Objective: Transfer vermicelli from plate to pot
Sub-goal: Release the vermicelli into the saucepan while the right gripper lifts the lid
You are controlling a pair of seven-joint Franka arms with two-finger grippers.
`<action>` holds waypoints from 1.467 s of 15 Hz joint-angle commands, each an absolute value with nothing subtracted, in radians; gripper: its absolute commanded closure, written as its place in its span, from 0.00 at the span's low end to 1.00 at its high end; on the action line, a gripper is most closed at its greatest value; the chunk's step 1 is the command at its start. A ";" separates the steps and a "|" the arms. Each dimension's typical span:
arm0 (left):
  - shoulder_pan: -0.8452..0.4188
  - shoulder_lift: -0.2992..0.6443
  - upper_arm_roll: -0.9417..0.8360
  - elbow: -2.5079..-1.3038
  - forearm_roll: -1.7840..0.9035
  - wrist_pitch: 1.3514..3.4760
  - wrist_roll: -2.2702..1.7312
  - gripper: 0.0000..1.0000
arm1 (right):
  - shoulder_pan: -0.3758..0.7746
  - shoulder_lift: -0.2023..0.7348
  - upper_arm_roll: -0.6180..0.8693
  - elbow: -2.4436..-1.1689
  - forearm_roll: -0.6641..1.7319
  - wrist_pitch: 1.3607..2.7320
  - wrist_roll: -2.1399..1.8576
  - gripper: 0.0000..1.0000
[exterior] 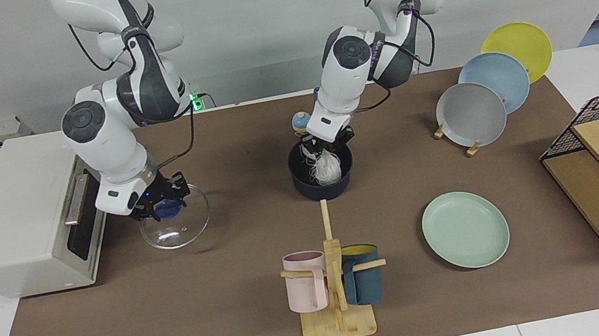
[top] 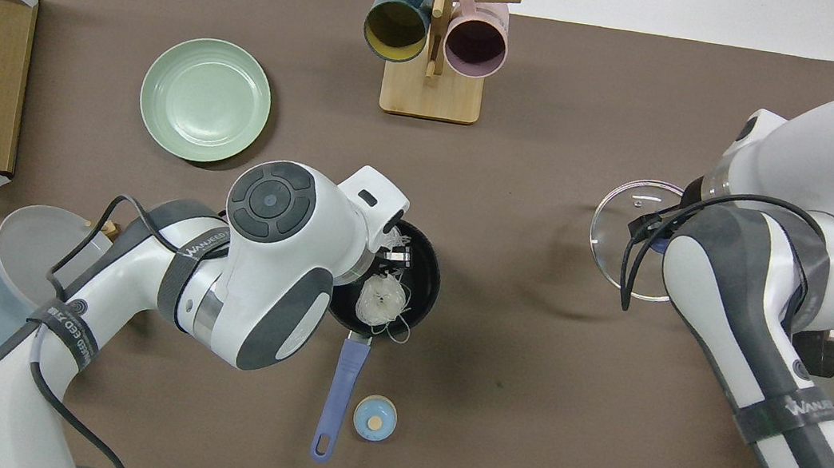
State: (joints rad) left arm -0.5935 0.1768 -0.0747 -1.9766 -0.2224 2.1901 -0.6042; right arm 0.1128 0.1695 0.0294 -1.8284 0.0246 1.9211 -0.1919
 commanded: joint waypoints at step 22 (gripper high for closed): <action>-0.078 -0.003 -0.061 -1.554 -0.026 1.568 -0.166 0.00 | 0.603 0.270 0.035 -1.601 0.023 1.943 0.589 0.63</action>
